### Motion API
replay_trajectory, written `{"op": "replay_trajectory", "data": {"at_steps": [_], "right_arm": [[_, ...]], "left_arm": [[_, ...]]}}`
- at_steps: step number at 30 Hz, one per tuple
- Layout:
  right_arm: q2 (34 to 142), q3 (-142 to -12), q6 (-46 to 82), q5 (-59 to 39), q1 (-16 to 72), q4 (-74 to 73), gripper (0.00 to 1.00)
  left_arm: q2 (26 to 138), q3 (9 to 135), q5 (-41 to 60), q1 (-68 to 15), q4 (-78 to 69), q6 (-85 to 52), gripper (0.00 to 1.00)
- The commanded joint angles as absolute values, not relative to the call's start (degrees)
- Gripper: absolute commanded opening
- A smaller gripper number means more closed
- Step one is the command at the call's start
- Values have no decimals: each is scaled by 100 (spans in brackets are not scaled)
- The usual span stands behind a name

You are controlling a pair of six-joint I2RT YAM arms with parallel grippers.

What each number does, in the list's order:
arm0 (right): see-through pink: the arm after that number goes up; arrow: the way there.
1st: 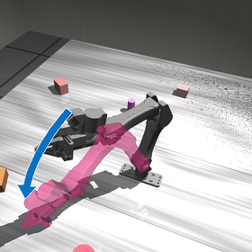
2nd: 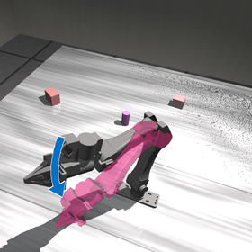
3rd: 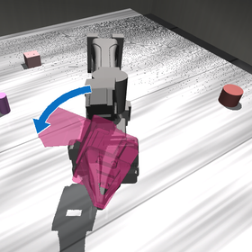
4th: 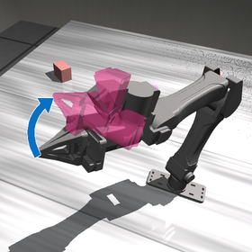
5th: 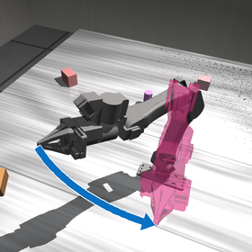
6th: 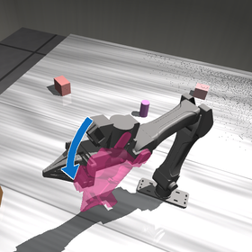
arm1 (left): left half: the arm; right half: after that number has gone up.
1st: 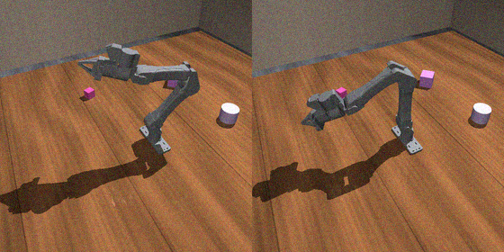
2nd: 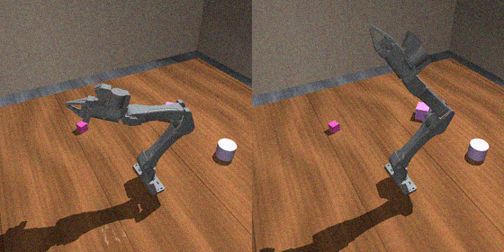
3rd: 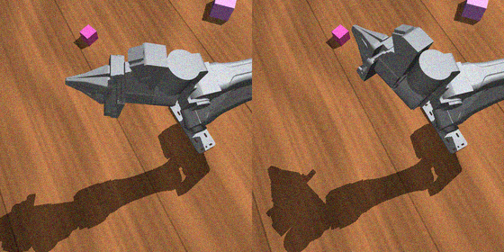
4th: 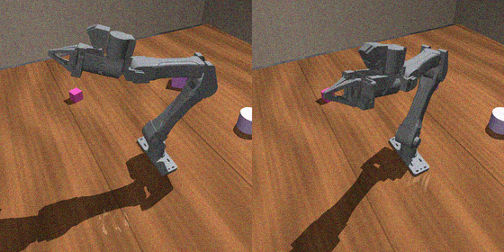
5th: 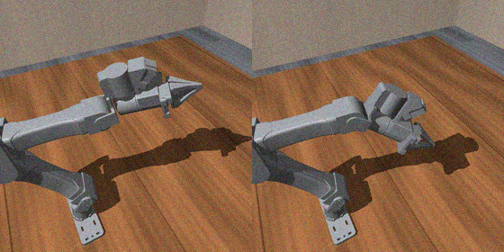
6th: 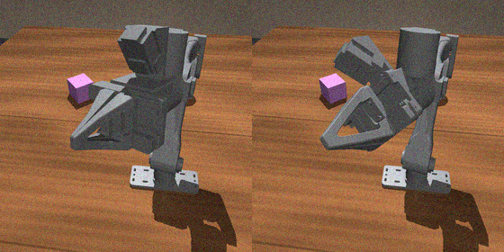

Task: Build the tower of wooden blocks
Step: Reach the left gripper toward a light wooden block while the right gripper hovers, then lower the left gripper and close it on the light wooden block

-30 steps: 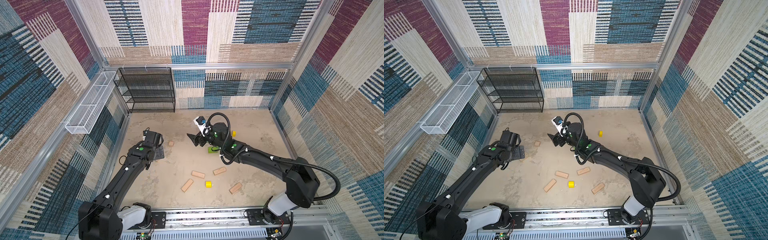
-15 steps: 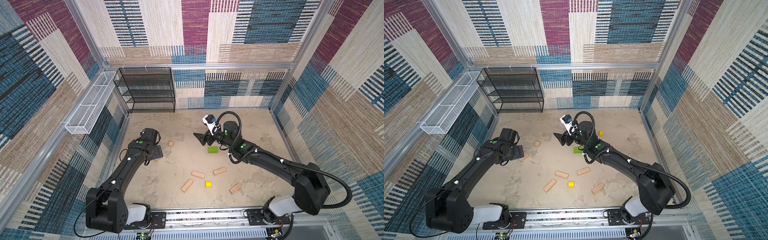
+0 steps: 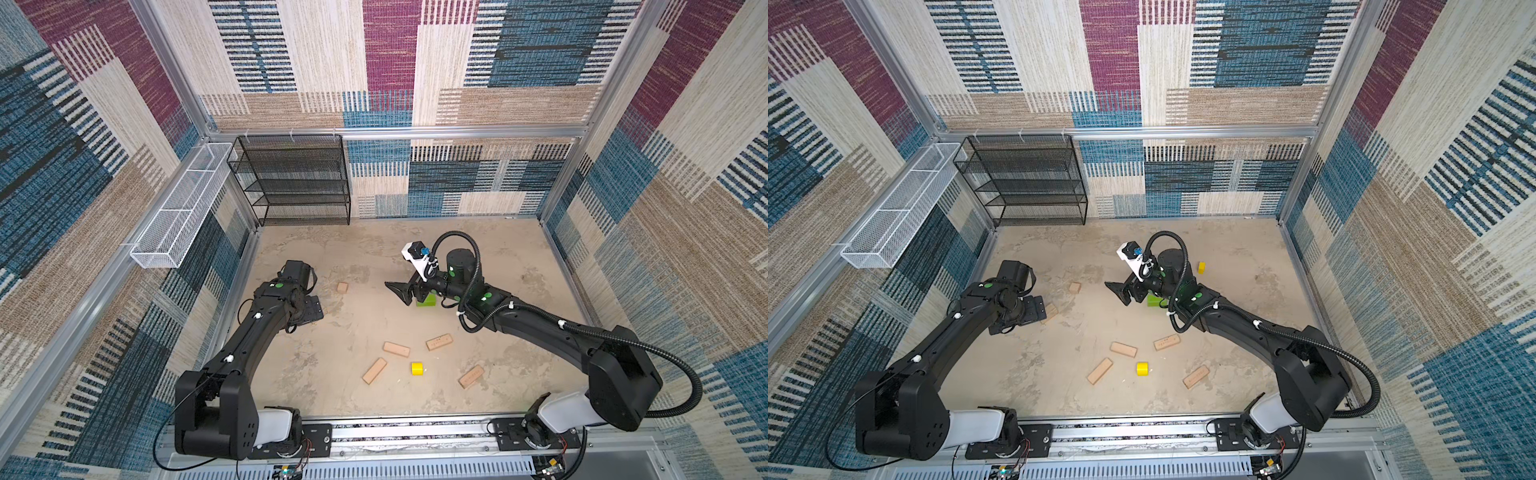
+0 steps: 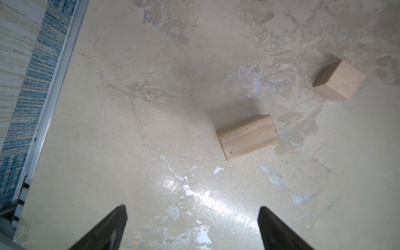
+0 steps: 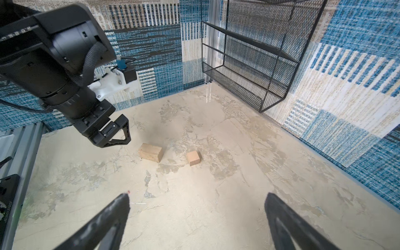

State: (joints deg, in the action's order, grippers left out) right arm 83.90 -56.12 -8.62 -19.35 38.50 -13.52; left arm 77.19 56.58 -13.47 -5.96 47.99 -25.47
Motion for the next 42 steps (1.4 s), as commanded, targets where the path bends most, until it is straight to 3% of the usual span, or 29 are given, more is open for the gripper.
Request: {"op": "replay_trajectory", "data": {"at_steps": [1, 10, 19, 42], "right_arm": [[8295, -5578, -1030, -2290, 3841, -1566, 100], [8123, -5540, -1308, -3437, 3841, -1473, 100], [7942, -5460, -1528, -3342, 3869, -1407, 100], [7865, -5308, -1792, -3390, 3951, -1457, 100]], "left_arm": [[7752, 5719, -1141, -515, 4885, -2593, 99], [8288, 5975, -557, -396, 4778, -2837, 99], [9146, 6399, -466, -422, 4774, -3659, 99], [10176, 7072, -422, -747, 4776, -4094, 98]]}}
